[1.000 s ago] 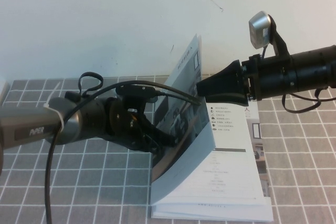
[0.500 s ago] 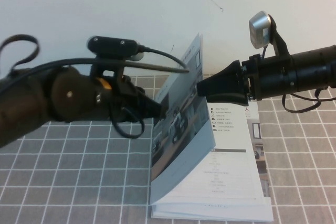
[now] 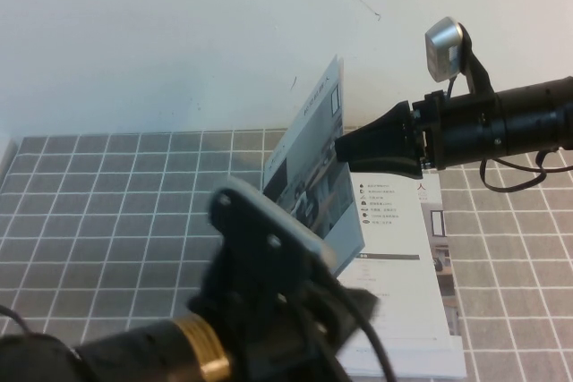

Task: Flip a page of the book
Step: Open the closed book

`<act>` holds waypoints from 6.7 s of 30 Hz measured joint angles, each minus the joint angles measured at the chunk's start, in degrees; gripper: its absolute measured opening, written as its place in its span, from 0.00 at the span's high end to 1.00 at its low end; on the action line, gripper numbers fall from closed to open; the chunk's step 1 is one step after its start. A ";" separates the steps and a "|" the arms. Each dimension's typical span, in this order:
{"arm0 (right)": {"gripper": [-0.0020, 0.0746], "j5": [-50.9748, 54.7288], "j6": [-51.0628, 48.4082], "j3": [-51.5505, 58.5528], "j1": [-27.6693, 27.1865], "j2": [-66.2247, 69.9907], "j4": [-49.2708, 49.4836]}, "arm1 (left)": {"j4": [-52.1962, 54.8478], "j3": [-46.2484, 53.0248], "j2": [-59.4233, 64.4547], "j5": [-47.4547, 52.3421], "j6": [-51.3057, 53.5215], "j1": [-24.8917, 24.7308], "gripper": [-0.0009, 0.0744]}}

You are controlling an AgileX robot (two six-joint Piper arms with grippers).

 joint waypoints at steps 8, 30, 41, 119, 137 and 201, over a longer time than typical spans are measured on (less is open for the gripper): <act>0.53 0.00 -0.49 0.00 0.00 0.00 2.99 | -1.89 0.09 11.17 -13.71 -0.04 -8.14 0.99; 0.53 -0.11 -2.37 -0.82 1.79 0.00 3.11 | -41.18 -2.48 25.91 -44.74 31.63 -8.26 0.99; 0.60 0.56 0.19 -10.60 1.79 -2.76 -8.39 | -44.88 -2.59 25.91 -50.00 34.20 -8.26 0.99; 0.98 -3.12 24.66 -13.25 9.24 10.49 -71.77 | -82.62 -2.70 25.91 -17.86 58.73 22.90 0.99; 0.98 -12.77 17.29 -13.25 9.80 1.12 -50.79 | -81.63 -8.60 23.56 -6.33 67.12 25.59 0.99; 0.98 -4.64 32.35 -16.22 15.35 -28.54 -82.55 | -52.63 -12.75 -1.87 29.42 52.50 37.62 0.99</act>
